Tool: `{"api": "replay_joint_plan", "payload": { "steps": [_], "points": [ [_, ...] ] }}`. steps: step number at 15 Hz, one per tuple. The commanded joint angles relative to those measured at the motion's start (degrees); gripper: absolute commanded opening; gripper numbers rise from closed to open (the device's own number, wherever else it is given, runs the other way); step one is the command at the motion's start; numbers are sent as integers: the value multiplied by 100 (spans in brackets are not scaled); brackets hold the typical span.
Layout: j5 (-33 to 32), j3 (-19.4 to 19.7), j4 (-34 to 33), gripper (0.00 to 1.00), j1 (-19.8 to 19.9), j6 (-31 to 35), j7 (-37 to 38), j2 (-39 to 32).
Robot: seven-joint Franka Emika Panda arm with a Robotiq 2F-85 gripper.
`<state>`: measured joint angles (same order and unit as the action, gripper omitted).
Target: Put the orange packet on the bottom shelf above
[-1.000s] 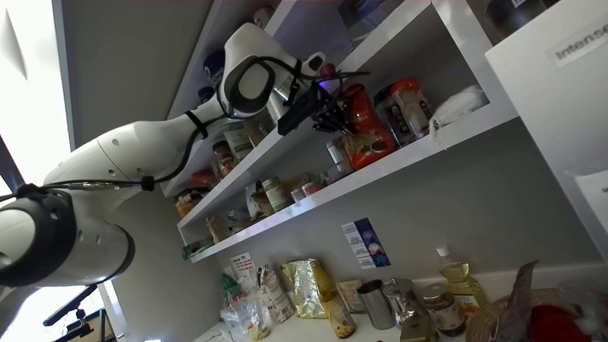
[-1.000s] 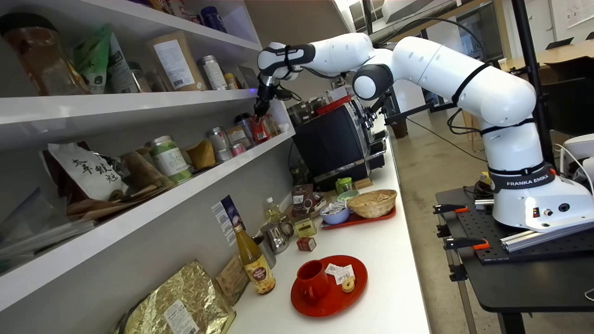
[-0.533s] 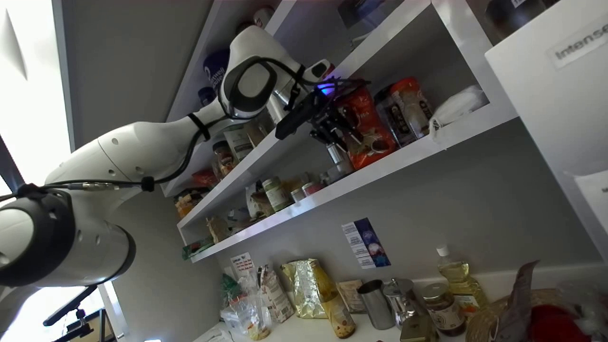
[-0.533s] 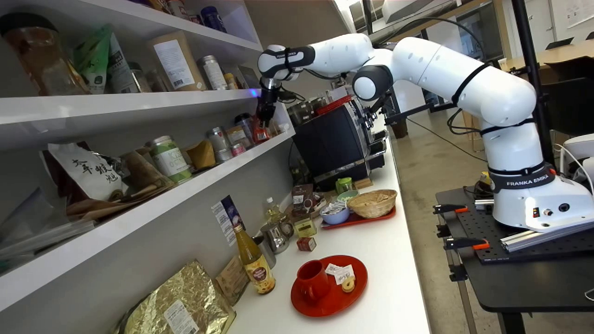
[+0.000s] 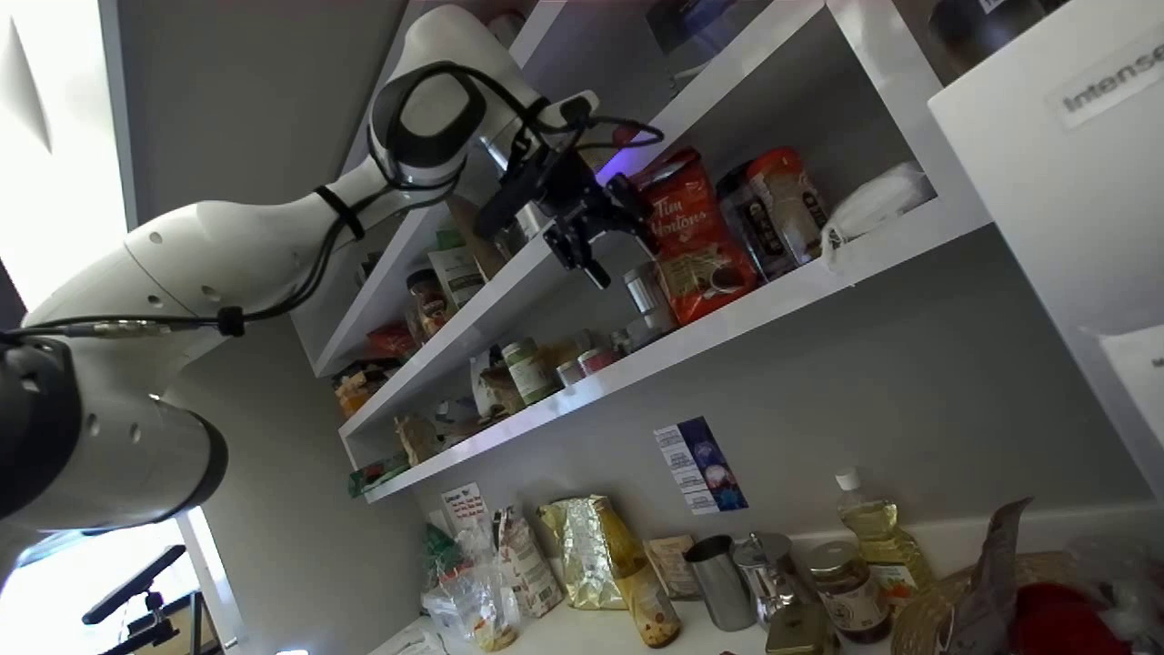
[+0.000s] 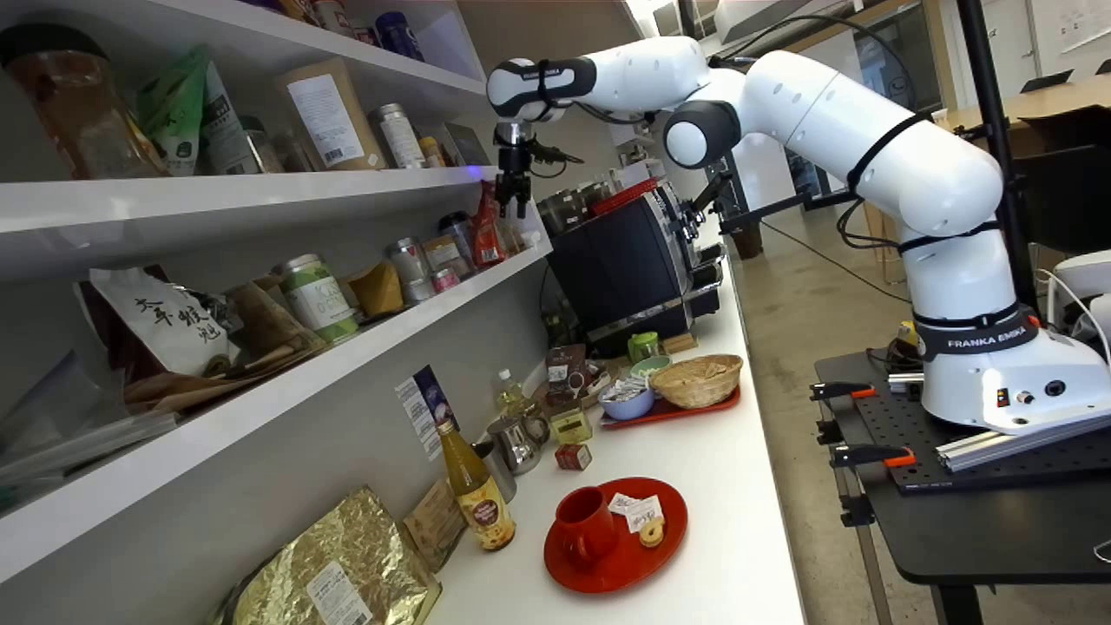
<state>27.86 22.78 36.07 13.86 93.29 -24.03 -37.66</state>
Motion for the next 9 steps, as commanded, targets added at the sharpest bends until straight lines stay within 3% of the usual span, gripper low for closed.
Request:
{"api": "replay_joint_plan", "payload": {
  "steps": [1,5,9],
  "points": [
    [-63,81,882,100,-211,58,-73,751],
    [-186,155,1985,100,-620,1279,10,1431],
    [-496,165,3052,100,-1137,1536,241,1992]
  ]
}}
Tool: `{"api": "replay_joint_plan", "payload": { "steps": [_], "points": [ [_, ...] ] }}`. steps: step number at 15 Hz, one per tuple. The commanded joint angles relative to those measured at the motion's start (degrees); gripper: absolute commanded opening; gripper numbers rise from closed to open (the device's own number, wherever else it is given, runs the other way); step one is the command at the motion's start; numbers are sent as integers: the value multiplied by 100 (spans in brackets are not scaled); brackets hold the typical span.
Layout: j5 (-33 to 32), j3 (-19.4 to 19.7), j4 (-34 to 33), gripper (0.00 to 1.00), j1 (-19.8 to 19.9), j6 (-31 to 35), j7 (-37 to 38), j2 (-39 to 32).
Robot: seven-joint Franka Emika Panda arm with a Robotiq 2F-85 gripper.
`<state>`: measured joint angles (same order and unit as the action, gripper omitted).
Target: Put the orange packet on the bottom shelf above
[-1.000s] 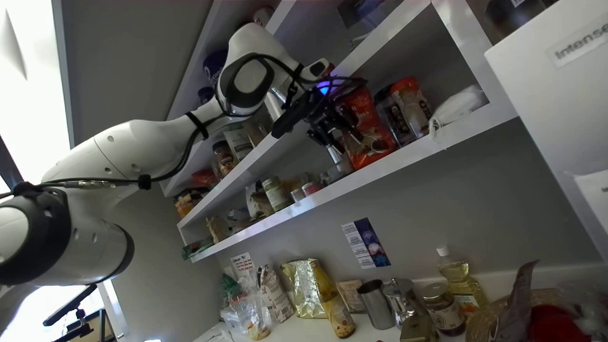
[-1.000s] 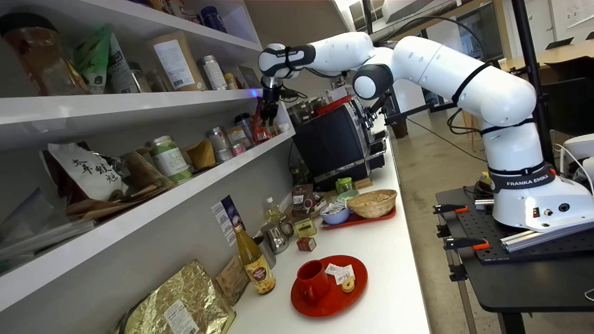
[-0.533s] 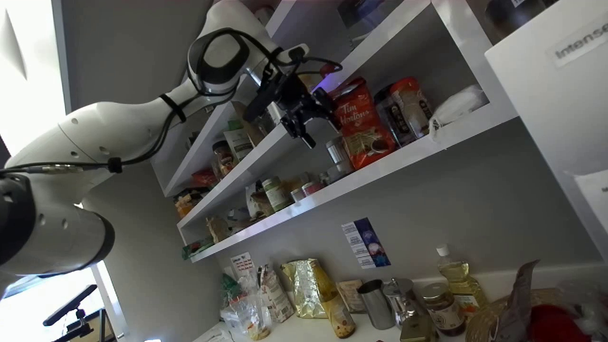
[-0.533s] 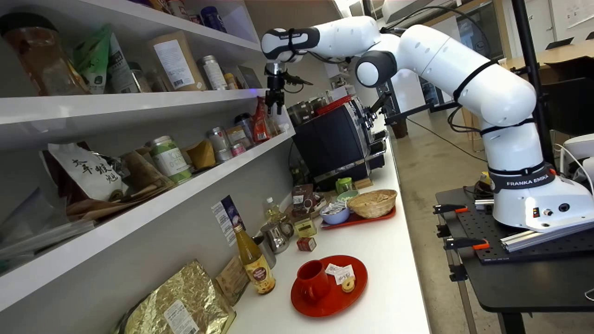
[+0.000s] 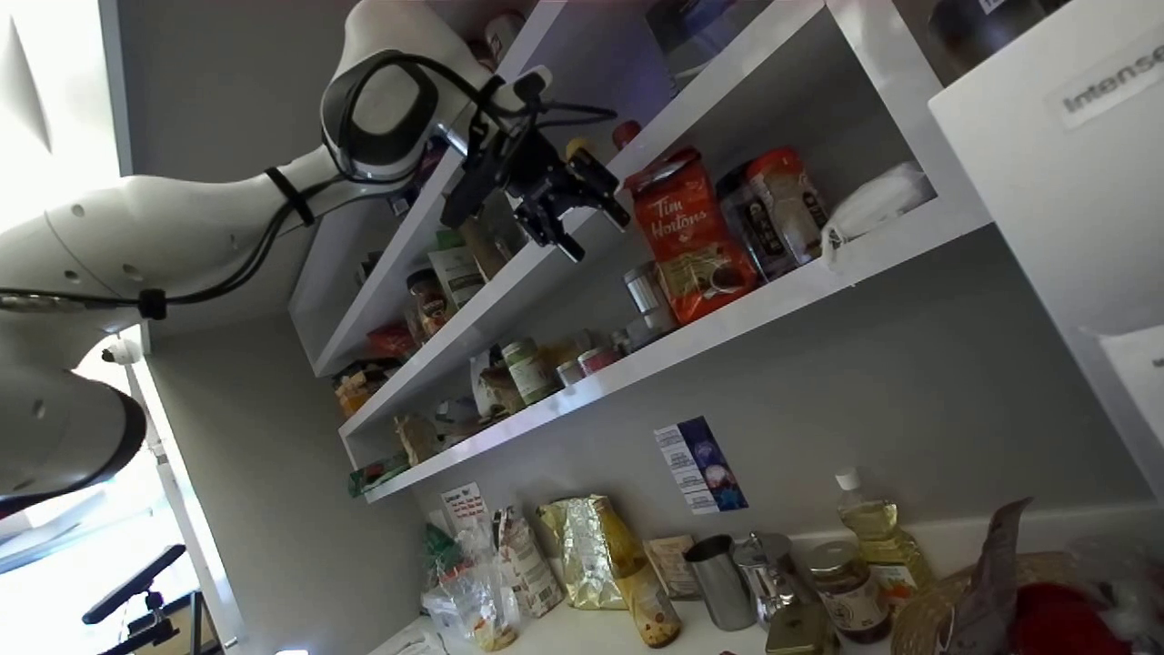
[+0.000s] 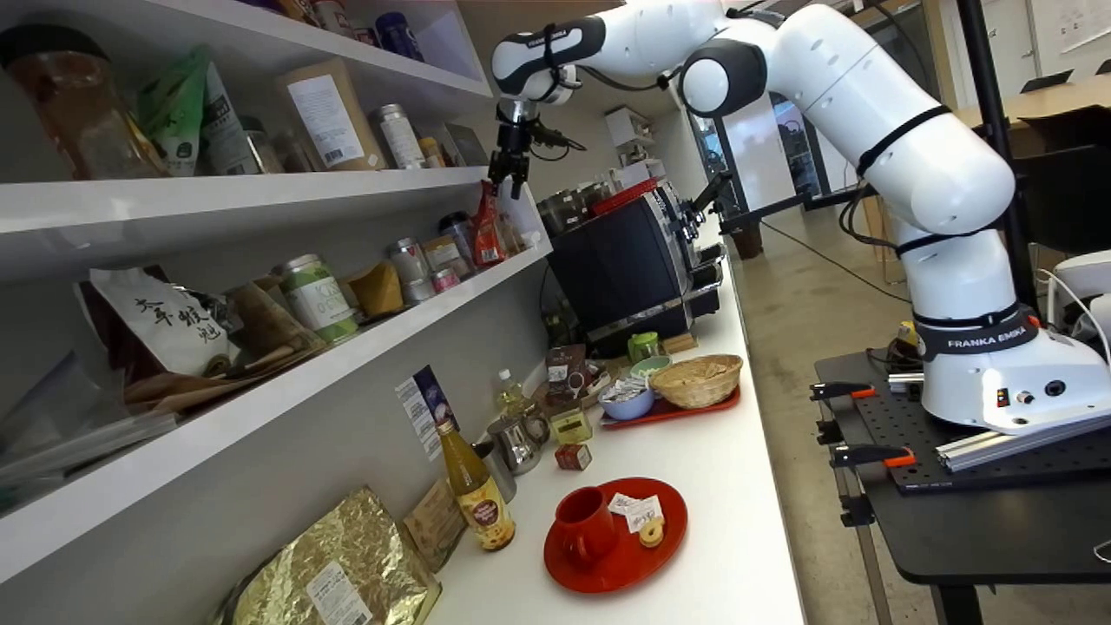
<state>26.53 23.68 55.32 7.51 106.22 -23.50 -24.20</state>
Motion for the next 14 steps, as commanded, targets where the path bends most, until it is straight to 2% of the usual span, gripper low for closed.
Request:
{"api": "replay_joint_plan", "payload": {
  "steps": [1,10,11,12,13,14],
  "points": [
    [-511,75,1399,100,-642,246,256,785],
    [-2184,-102,4030,100,-1859,354,1419,2023],
    [-2467,-827,4297,100,-1351,349,1689,2201],
    [-2603,-962,4605,100,-1359,308,1928,2350],
    [-2320,-1041,3756,100,-1027,74,1553,1786],
    [-2434,-1189,4028,100,-1025,89,1728,1926]
  ]
}}
